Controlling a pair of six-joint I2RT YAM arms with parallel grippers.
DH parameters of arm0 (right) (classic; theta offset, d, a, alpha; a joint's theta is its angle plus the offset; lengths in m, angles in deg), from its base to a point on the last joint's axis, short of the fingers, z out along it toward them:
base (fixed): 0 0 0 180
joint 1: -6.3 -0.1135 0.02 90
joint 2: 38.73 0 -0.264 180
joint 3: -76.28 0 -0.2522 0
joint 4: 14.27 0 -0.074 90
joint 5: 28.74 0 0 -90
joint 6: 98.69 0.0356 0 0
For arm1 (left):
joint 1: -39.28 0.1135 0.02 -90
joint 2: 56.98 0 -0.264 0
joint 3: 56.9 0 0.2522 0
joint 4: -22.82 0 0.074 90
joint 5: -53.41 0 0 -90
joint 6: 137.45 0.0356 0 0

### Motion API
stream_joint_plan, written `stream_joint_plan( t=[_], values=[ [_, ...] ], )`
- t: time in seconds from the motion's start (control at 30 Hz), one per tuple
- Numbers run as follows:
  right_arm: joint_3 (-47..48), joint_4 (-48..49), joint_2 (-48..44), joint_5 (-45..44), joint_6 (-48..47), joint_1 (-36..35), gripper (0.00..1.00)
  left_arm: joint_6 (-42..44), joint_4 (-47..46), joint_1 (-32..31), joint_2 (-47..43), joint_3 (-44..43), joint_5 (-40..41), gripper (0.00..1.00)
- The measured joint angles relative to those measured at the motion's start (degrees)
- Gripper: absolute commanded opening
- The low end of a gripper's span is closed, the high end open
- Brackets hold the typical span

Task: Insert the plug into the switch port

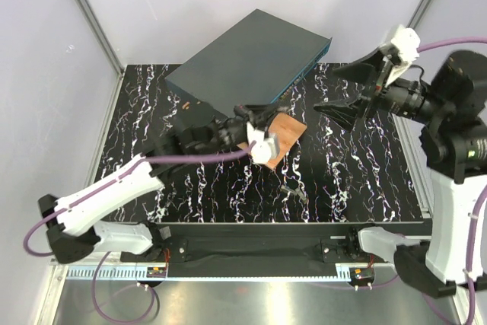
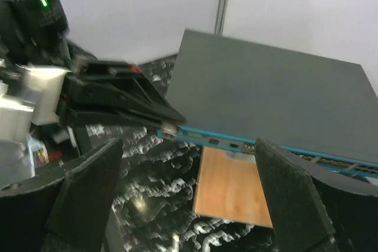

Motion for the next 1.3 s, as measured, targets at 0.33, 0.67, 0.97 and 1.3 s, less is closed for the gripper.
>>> stream_joint_plan(
  t=[0.33, 0.67, 0.97, 1.3],
  values=[
    [9.73, -27.08, 17.03, -2.45, -28.13, -5.2, 0.82, 24.22, 9.22, -1.62, -2.25, 0.92, -5.66, 0.0],
    [-5.44, -31.34, 5.6, -3.67, -31.95, -7.96, 0.79, 33.05, 9.6, -6.62, 3.39, 1.38, 4.94, 0.0],
    [-14.34, -28.2, 0.87, -5.29, -27.45, -8.15, 0.7, 36.44, 3.85, -8.2, 3.39, 2.58, 11.39, 0.0],
    [-14.67, -20.33, 2.43, -7.72, -22.14, -10.58, 0.72, 39.21, 1.57, -9.75, 3.41, 4.92, 11.87, 0.0]
  ],
)
